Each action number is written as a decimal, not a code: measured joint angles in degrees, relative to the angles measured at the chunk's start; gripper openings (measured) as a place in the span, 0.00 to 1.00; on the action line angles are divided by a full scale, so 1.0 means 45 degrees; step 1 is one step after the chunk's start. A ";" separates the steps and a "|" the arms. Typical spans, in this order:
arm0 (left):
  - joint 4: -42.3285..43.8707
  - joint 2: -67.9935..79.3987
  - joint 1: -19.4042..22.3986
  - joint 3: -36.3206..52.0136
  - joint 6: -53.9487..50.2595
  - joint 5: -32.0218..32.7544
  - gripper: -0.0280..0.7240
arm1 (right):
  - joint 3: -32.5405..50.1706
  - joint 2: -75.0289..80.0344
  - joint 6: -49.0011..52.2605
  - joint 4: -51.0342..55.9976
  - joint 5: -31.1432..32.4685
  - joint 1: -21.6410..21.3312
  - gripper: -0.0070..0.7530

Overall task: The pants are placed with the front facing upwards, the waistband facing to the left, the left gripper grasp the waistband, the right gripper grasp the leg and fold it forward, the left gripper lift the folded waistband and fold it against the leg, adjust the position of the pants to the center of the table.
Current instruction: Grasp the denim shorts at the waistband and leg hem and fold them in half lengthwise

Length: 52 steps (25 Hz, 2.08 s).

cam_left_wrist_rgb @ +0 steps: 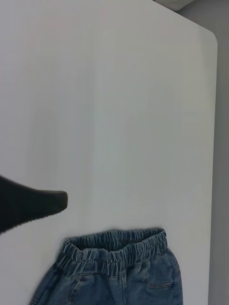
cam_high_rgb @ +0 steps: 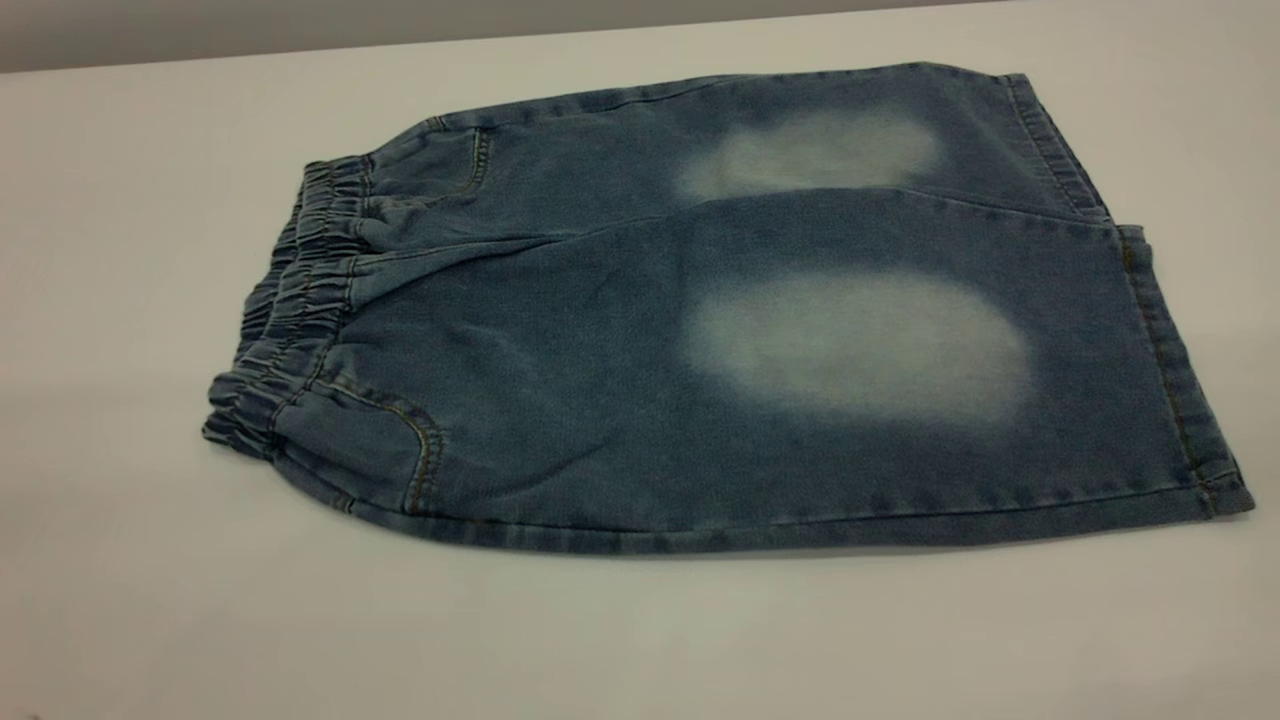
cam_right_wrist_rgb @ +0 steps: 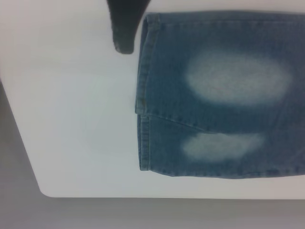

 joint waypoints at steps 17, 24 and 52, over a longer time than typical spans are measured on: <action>0.0000 0.0000 0.0000 0.0000 -0.0015 0.0000 0.65 | 0.0000 0.0000 -0.0013 0.0000 0.0000 0.0000 0.71; 0.0000 0.0000 0.0000 0.0000 -0.0015 0.0000 0.65 | 0.0000 0.0000 -0.0001 0.0000 0.0000 0.0000 0.71; 0.0143 0.1213 0.0000 -0.0589 -0.1113 -0.0771 0.65 | -0.0609 0.0362 0.0593 0.0559 -0.0856 0.0000 0.71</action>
